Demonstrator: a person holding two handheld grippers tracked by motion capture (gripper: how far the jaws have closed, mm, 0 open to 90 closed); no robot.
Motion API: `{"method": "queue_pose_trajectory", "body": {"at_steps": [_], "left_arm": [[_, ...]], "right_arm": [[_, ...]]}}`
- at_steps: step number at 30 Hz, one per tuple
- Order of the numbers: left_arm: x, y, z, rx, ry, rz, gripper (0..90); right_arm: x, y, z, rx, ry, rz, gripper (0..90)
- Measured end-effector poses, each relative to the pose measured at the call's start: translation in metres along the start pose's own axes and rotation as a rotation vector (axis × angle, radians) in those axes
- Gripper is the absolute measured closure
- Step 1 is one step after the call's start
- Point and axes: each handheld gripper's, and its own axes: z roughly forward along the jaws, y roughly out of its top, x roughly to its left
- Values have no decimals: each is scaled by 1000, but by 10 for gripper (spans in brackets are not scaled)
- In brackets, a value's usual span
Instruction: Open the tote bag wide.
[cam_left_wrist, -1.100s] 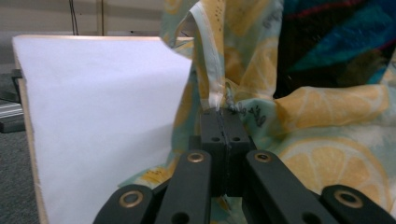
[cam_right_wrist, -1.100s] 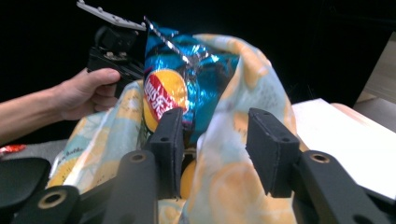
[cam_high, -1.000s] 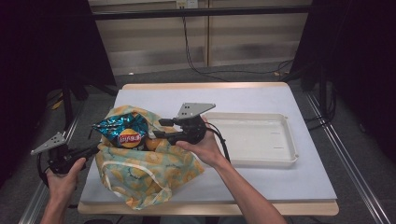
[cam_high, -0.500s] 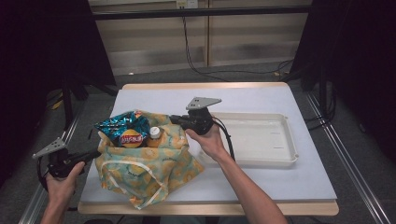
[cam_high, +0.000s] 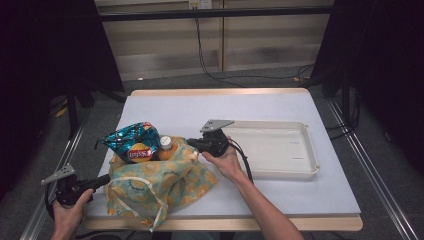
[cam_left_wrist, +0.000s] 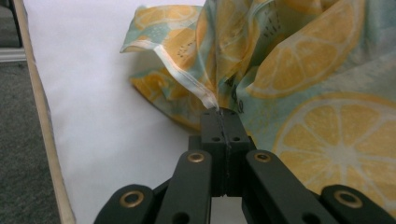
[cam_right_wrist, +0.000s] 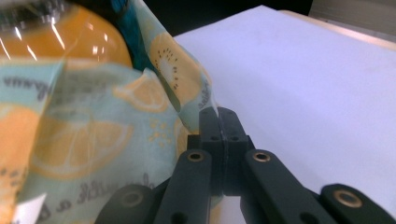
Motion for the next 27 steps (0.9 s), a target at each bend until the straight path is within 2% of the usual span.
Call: {"method": "queue_pose_trajectory", "body": {"at_steps": [1, 3, 7, 9, 11, 12, 15, 17, 18, 19, 21, 22, 23, 25, 26, 27], "left_arm": [[2, -2, 0, 10, -17, -4, 900], [2, -3, 1, 15, -10, -3, 900], [0, -2, 3, 17, -23, 0, 900], [-4, 5, 0, 7, -9, 31, 885], [-5, 7, -1, -1, -1, 36, 868], [-9, 14, -6, -21, 0, 54, 845], [-15, 22, -13, -52, 3, 71, 804], [-20, 30, -19, -73, 8, 86, 752], [-22, 34, -22, -86, -1, 91, 737], [-25, 38, -24, -101, 14, 99, 736], [-28, 41, -27, -113, 13, 108, 715], [-32, 45, -29, -121, 5, 114, 715], [-39, 52, -31, -130, -3, 145, 707], [-43, 55, -30, -135, -8, 152, 694], [-52, 60, -30, -138, -23, 177, 692], [-56, 62, -29, -137, -33, 194, 690]], "right_arm": [[1, 0, 0, 1, -6, -6, 900], [1, 0, 0, 0, -7, -9, 900], [2, 0, 1, 14, -10, -20, 900], [2, 1, -1, 3, -13, -13, 811], [2, 3, -4, -10, -6, -12, 773], [3, 5, -7, -19, -2, -9, 743], [3, 10, -16, -42, -5, -20, 690], [4, 14, -25, -66, -4, -10, 651], [4, 16, -29, -77, -2, -10, 648], [5, 18, -33, -86, 5, -11, 642], [8, 20, -37, -93, 10, -16, 633], [10, 22, -40, -99, 18, -25, 633], [17, 25, -45, -108, 44, -38, 633], [26, 28, -48, -115, 65, -55, 633], [29, 30, -49, -117, 76, -62, 634], [35, 31, -51, -120, 92, -75, 634]]}}
